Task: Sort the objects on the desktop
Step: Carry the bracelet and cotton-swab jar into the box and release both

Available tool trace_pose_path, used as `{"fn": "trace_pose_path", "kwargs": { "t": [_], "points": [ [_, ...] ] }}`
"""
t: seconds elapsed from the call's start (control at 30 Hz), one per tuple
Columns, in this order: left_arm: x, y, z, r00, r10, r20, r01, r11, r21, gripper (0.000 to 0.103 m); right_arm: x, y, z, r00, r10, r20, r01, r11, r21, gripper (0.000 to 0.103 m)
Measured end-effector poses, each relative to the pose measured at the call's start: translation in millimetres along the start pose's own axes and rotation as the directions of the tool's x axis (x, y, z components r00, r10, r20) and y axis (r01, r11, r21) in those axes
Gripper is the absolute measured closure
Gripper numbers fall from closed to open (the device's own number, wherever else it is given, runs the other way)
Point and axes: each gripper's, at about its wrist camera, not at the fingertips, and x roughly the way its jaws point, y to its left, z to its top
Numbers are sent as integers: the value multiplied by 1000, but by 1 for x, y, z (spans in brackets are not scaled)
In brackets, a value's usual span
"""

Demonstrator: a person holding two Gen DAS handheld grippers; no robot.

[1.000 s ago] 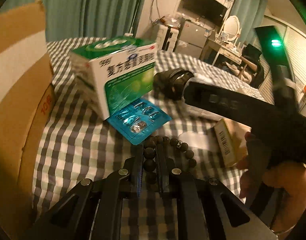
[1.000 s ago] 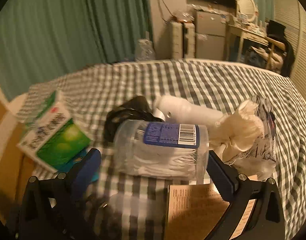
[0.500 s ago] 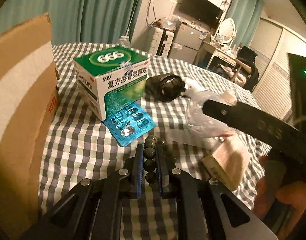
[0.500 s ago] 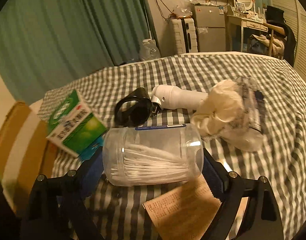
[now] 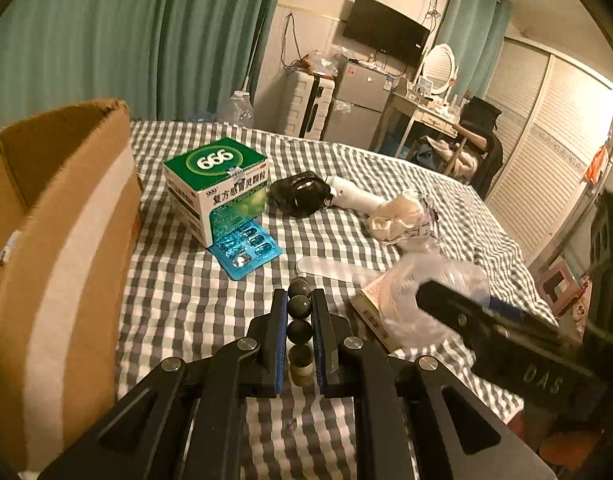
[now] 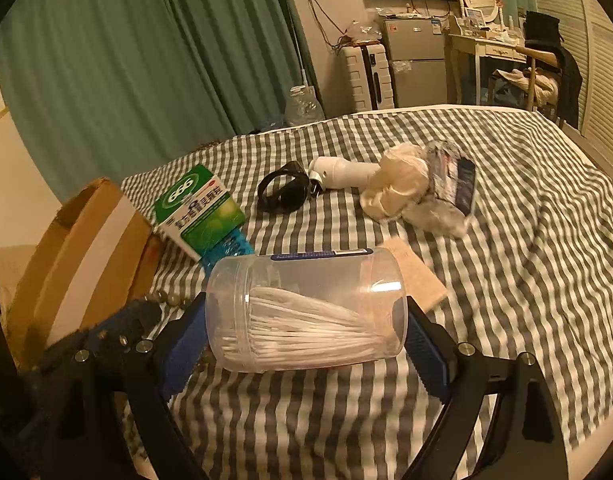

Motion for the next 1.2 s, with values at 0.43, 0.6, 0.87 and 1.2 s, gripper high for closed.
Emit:
{"fn": "trace_pose_path", "kwargs": {
  "t": [0.43,0.6,0.87,1.2],
  "points": [
    [-70,2,19,999,5,54,-5,1000,2,92,-65,36,-17,999,33,44,-31,999,-45,13],
    [-102,10,41,996,11,93,-12,1000,15,92,-84,76,-4,994,81,70,-72,991,-113,13],
    [-157,55,86,985,80,150,-81,997,3,92,-95,150,27,976,200,92,-180,966,-186,13],
    [-165,143,100,967,207,149,-198,977,-73,92,-43,246,59,963,267,27,-251,931,-266,13]
  ]
}}
